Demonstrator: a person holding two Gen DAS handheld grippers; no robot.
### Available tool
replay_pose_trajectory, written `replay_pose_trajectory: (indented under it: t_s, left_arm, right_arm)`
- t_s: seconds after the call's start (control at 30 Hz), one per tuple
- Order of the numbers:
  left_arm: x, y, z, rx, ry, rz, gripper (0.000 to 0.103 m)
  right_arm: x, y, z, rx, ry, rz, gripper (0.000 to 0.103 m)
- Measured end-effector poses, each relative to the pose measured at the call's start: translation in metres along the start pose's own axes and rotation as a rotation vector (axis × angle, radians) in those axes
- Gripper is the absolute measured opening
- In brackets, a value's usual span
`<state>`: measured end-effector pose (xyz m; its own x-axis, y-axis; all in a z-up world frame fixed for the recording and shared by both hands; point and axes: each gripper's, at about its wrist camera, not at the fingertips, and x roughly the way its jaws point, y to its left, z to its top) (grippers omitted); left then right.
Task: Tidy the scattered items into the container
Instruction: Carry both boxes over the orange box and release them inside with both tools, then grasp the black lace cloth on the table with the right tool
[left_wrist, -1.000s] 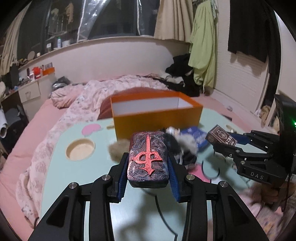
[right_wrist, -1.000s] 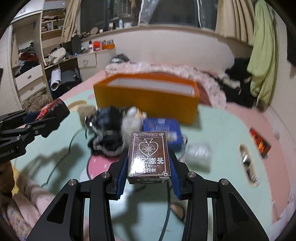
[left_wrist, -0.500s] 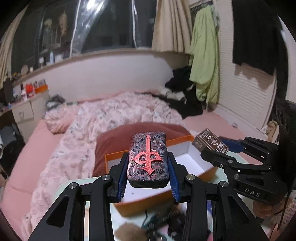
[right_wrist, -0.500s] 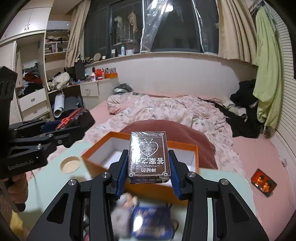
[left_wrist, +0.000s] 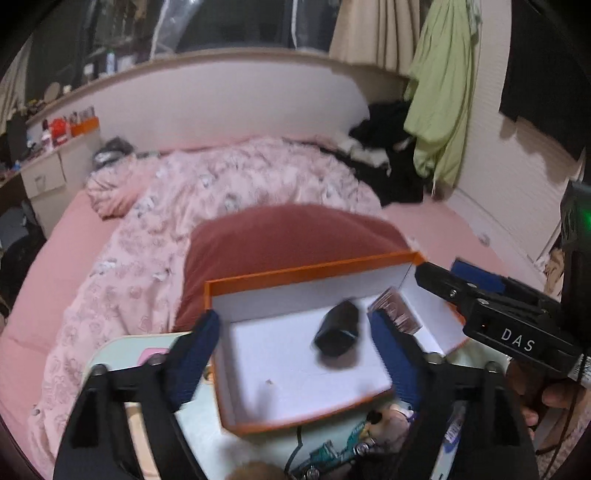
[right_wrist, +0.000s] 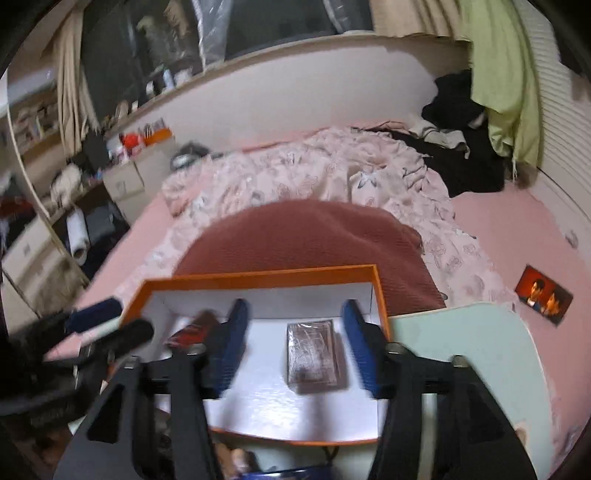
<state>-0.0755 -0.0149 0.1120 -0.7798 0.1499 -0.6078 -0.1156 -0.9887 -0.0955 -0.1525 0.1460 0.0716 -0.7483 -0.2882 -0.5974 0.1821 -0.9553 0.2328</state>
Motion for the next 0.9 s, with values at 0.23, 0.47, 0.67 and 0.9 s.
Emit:
replay_pose_trajectory:
  t_s: [0.23, 0.47, 0.67, 0.9]
  left_arm:
    - [-0.054, 0.007, -0.034, -0.066, 0.006, -0.018, 0.097]
    - [-0.072, -0.007, -0.115, -0.060, 0.127, 0.015, 0.098]
    - [-0.061, -0.017, -0.151, -0.059, 0.230, 0.082, 0.098]
    - [-0.050, -0.015, -0.165, -0.019, 0.253, 0.160, 0.103]
  right_arm:
    - [-0.056, 0.014, -0.027, -0.045, -0.058, 0.032, 0.071]
    - [-0.103, 0.033, -0.097, -0.207, 0.001, 0.021, 0.073]
    - [-0.098, 0.032, -0.139, -0.231, 0.131, 0.041, 0.073]
    - [-0.083, 0.026, -0.150, -0.233, 0.197, -0.041, 0.073]
